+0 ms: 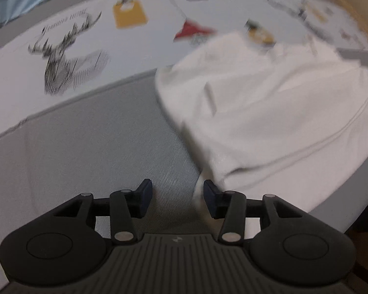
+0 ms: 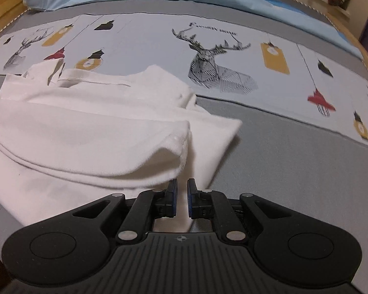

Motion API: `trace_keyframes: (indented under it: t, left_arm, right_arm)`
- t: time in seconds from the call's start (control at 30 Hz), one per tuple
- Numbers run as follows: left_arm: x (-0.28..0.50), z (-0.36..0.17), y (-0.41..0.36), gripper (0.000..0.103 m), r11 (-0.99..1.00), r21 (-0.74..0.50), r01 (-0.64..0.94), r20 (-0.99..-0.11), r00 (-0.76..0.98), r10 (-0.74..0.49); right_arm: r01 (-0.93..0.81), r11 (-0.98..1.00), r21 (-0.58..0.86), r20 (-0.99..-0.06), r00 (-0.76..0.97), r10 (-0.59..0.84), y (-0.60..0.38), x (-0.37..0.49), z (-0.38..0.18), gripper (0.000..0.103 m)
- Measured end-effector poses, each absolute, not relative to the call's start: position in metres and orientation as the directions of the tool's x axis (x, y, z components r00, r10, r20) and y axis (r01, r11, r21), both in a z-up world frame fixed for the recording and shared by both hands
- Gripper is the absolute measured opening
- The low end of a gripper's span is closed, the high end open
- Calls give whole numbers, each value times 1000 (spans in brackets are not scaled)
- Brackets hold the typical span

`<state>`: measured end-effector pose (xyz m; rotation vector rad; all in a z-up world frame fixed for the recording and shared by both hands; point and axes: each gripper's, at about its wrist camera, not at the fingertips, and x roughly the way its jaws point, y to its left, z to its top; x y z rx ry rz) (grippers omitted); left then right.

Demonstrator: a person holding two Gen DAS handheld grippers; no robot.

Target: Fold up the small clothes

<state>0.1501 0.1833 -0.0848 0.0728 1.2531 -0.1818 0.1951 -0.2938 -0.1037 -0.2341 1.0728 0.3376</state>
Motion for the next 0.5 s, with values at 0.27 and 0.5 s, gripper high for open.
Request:
trace_keyframes:
  t: [0.27,0.5]
  left_arm:
    - [174,-69,174,51,987,-104,125,-886,440,-149]
    - [182,-83,153,51,973,-33,227,-899,418,-128]
  right_arm:
    - [-274,961,41,-816,546,190,-289,222,-89,9]
    - [-310,948,69,-834,503,225,-285,235,-101,9]
